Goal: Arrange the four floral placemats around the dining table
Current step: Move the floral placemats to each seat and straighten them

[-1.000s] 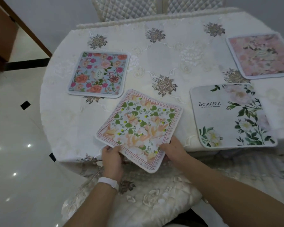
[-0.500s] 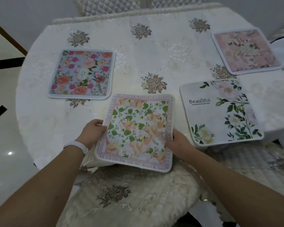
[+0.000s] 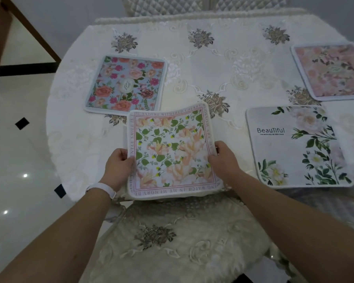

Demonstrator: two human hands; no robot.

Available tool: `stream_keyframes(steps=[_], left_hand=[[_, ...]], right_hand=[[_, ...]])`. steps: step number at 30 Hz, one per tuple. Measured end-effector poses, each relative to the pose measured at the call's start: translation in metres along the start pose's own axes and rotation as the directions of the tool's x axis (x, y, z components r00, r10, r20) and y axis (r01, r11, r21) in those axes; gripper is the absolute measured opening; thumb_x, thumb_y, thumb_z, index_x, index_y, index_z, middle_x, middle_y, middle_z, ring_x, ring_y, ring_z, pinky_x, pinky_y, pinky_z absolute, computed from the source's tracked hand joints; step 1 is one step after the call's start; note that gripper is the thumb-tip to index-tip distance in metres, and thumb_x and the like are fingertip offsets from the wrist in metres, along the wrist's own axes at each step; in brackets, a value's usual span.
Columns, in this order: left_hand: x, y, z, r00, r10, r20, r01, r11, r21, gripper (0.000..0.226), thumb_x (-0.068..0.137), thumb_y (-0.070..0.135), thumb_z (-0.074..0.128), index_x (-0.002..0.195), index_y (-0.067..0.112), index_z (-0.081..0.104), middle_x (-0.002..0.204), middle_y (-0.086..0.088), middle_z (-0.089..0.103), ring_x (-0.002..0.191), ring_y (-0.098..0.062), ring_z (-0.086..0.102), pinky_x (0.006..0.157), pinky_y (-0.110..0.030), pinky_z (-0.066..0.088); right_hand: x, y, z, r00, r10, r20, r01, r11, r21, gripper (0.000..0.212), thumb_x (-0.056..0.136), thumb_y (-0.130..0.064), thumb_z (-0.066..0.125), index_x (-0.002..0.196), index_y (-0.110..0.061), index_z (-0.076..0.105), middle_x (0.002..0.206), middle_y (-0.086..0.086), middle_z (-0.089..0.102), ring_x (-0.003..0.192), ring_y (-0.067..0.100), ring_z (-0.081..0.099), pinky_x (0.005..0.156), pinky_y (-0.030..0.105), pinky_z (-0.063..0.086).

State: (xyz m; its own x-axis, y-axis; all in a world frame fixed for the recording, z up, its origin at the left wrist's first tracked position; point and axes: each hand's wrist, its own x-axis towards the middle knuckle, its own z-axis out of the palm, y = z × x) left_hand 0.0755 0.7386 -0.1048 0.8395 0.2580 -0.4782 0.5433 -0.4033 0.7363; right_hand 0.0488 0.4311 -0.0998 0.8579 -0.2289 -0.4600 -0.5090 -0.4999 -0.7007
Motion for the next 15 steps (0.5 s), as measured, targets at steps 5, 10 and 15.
stream_keyframes(steps=[5, 10, 15], left_hand=[[0.008, 0.007, 0.004, 0.998, 0.033, -0.046, -0.031, 0.998, 0.046, 0.008, 0.092, 0.018, 0.057, 0.098, 0.012, 0.056, 0.087, 0.004, 0.061, 0.08, -0.019, 0.06, 0.063, -0.03, 0.047], [0.012, 0.006, 0.005, 0.998, 0.037, -0.045, -0.033, 0.996, 0.087, 0.013, 0.092, 0.022, 0.058, 0.103, 0.014, 0.056, 0.087, 0.004, 0.061, 0.085, -0.023, 0.062, 0.067, -0.033, 0.049], [-0.002, -0.004, 0.002, 0.989, 0.143, 0.033, -0.147, 0.972, 0.186, 0.028, 0.088, 0.014, 0.062, 0.113, 0.021, 0.053, 0.09, 0.01, 0.059, 0.081, -0.014, 0.061, 0.064, -0.028, 0.048]], right_hand=[[0.007, -0.002, 0.007, 0.999, 0.049, -0.02, -0.05, 0.997, -0.065, 0.029, 0.09, -0.01, 0.053, 0.118, -0.016, 0.05, 0.1, -0.002, 0.059, 0.085, 0.02, 0.06, 0.061, 0.028, 0.045], [-0.003, 0.011, 0.005, 0.999, 0.028, -0.029, -0.034, 0.975, -0.218, 0.057, 0.083, -0.023, 0.06, 0.137, -0.02, 0.039, 0.119, 0.006, 0.05, 0.104, 0.026, 0.055, 0.088, 0.045, 0.052], [-0.026, 0.026, 0.005, 0.987, -0.153, 0.057, 0.161, 0.857, -0.489, 0.064, 0.084, -0.035, 0.065, 0.14, -0.015, 0.041, 0.135, 0.011, 0.041, 0.123, 0.03, 0.04, 0.102, 0.042, 0.038]])
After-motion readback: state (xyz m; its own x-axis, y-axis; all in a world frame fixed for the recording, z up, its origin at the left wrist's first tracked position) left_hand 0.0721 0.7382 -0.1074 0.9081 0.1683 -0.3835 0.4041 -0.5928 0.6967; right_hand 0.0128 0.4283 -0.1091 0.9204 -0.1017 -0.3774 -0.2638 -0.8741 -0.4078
